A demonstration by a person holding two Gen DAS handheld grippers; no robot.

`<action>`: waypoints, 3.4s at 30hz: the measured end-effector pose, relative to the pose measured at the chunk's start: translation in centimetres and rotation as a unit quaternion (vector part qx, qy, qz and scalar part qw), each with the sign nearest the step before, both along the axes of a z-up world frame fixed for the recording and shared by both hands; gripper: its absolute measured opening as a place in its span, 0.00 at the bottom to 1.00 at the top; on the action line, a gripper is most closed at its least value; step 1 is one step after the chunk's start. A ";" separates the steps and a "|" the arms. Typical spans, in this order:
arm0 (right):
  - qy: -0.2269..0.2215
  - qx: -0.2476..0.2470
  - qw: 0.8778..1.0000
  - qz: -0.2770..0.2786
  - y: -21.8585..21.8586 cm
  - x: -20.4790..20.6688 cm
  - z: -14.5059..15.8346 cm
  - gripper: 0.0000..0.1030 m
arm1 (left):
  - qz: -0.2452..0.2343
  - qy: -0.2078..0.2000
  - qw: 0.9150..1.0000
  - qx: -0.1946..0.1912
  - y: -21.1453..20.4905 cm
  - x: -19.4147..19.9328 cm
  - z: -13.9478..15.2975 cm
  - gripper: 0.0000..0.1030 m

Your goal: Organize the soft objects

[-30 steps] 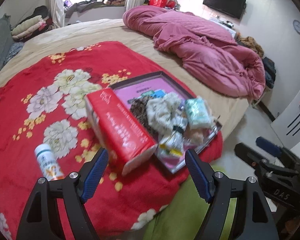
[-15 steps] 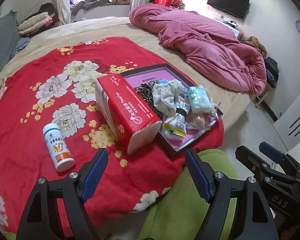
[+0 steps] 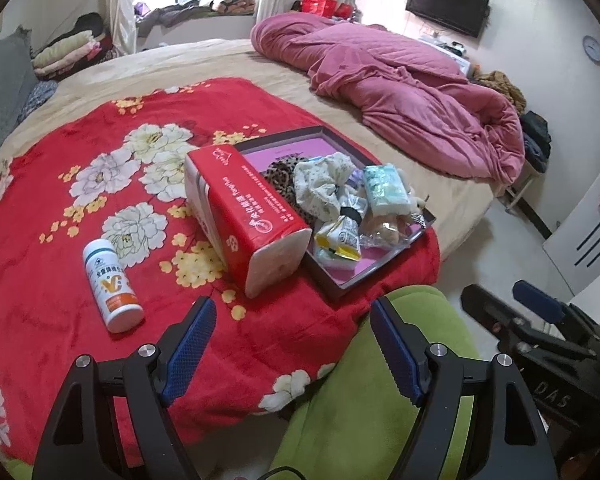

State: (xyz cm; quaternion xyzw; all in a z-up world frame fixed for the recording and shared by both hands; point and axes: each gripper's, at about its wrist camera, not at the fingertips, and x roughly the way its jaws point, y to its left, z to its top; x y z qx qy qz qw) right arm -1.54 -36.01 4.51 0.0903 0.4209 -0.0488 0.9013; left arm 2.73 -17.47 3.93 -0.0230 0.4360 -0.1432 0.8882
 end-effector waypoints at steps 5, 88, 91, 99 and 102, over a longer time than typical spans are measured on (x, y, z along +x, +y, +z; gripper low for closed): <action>0.000 -0.004 1.000 0.000 0.2 -0.3 -0.3 0.80 | 0.003 -0.007 1.000 0.008 -0.2 -0.1 0.1 0.78; 0.034 -0.005 0.999 0.017 1.2 -0.3 -2.7 0.80 | 0.034 0.035 0.998 0.050 -0.1 0.5 -2.7 0.78; 0.039 -0.005 0.999 0.019 1.3 -0.3 -2.8 0.80 | 0.035 0.035 0.997 0.051 -0.1 0.5 -2.7 0.78; 0.036 -0.009 0.999 0.018 1.3 -0.2 -2.7 0.80 | 0.038 0.037 0.997 0.055 -0.1 0.6 -2.7 0.78; 0.036 -0.009 0.999 0.017 1.3 -0.2 -2.7 0.80 | 0.037 0.038 0.997 0.055 0.0 0.6 -2.7 0.78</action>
